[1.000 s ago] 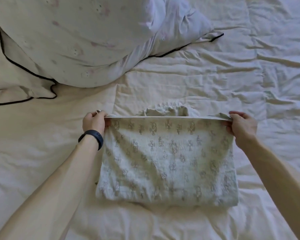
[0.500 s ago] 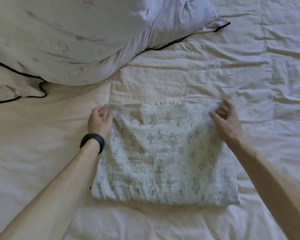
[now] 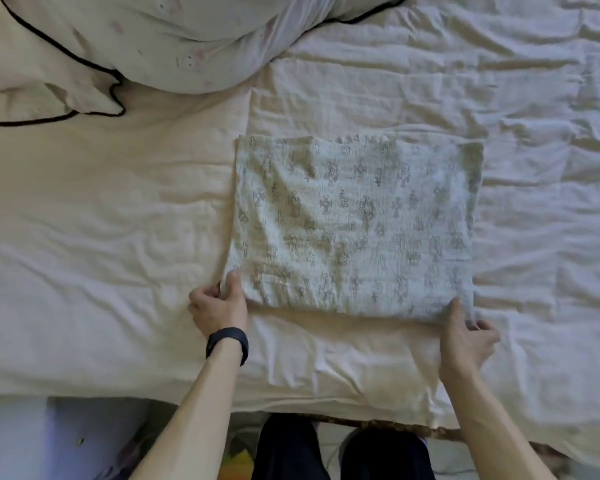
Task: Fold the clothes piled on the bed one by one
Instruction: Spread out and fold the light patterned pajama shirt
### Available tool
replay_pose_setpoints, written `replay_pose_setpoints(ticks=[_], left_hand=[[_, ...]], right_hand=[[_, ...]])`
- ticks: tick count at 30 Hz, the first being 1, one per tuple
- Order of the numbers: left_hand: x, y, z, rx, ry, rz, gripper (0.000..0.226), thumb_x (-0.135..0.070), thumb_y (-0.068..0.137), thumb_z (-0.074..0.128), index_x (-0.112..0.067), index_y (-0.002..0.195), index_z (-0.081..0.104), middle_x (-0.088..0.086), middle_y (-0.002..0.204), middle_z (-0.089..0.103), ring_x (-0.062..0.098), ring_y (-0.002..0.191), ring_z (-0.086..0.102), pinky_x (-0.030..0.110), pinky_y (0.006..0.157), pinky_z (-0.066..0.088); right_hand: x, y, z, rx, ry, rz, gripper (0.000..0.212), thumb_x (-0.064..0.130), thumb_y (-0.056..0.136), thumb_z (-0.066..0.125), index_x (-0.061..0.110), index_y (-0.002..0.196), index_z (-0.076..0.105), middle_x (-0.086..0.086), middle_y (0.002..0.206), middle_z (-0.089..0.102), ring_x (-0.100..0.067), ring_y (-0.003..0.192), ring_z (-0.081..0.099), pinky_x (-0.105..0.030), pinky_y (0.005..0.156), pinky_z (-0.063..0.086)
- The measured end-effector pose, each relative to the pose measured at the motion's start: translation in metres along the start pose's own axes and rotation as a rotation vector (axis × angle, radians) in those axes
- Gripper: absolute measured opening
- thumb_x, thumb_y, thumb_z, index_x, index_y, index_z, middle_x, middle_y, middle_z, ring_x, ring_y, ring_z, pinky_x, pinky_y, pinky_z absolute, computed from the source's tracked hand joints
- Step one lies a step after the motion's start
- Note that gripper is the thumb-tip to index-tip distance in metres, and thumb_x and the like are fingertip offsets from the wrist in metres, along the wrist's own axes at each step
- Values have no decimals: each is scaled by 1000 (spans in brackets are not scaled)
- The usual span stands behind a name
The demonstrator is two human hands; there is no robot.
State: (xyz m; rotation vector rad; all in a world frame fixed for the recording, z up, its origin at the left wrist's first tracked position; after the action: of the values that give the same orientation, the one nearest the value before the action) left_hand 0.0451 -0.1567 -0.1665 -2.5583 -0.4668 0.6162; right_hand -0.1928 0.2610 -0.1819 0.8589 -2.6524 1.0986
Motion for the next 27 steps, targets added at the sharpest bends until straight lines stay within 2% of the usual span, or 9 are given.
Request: replay_pose_setpoints(ticks=[4, 8, 11, 15, 20, 22, 23, 25, 27], left_hand=[[25, -15, 13, 149, -245, -350, 56, -65, 90, 56, -11, 107, 57, 10, 109, 66, 33, 93, 65, 43, 79, 58], [18, -12, -5, -38, -284, -238, 43, -48, 101, 46, -9, 113, 62, 15, 115, 68, 37, 101, 67, 46, 90, 56], [23, -12, -15, -117, -295, -222, 44, -43, 104, 45, -5, 117, 63, 17, 119, 67, 37, 108, 63, 40, 93, 51], [39, -16, -12, -112, -305, -243, 50, -45, 105, 40, -3, 120, 64, 19, 122, 66, 37, 111, 62, 40, 94, 48], [50, -21, -2, -18, -325, -294, 47, -43, 104, 43, -2, 122, 55, 16, 105, 65, 36, 88, 63, 41, 78, 53], [30, -28, -13, -118, -179, -104, 45, -40, 102, 47, -4, 129, 50, 19, 124, 57, 38, 104, 58, 44, 84, 48], [7, -37, -16, -156, -53, 125, 49, -41, 99, 48, -6, 132, 50, 21, 135, 52, 41, 117, 54, 47, 92, 46], [-48, -81, 10, -77, 214, 713, 60, -46, 95, 49, -11, 144, 46, 18, 152, 42, 38, 139, 40, 52, 110, 34], [-71, -125, 66, 138, 479, 1070, 69, -51, 98, 42, -23, 159, 23, 5, 167, 12, 25, 154, 11, 50, 123, 4]], right_hand=[[-17, -5, 22, 268, 400, 180, 43, 54, 95, 64, 14, 112, 59, -15, 125, 66, -30, 107, 69, -45, 87, 58], [-15, 3, 4, 55, 263, 79, 42, 48, 98, 61, 9, 112, 68, -12, 105, 68, -27, 88, 61, -48, 85, 56], [-15, 6, -6, -34, 305, 36, 32, 46, 98, 60, 15, 100, 68, -11, 103, 69, -29, 93, 64, -52, 92, 57], [-21, 14, -12, -56, 380, 22, 25, 45, 97, 63, 21, 92, 67, -4, 97, 68, -24, 96, 66, -51, 94, 57], [-20, 16, -18, -3, 252, -19, 36, 47, 100, 58, 12, 108, 63, -11, 110, 66, -34, 109, 65, -52, 98, 53], [-15, 6, -28, -61, 113, -70, 48, 49, 101, 54, 8, 125, 54, -18, 130, 57, -36, 122, 54, -49, 105, 46], [-5, -5, -31, -95, 31, -156, 53, 49, 102, 52, 6, 133, 49, -20, 140, 50, -37, 131, 46, -49, 109, 39], [30, -45, -19, -100, -195, -523, 58, 47, 102, 46, 6, 143, 45, -21, 151, 41, -37, 142, 35, -51, 114, 29], [59, -102, 27, 27, -437, -985, 61, 44, 102, 38, 8, 151, 43, -15, 161, 35, -32, 151, 28, -50, 120, 21]])
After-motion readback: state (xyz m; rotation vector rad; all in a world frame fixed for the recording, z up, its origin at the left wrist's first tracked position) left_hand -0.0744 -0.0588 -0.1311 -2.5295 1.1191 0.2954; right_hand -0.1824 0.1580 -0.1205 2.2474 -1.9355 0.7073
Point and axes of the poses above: each hand's wrist, its own y-axis towards the middle knuckle, its own z-axis out of the palm, x = y × z, the point moved 9 cm from there along y, towards the middle knuckle
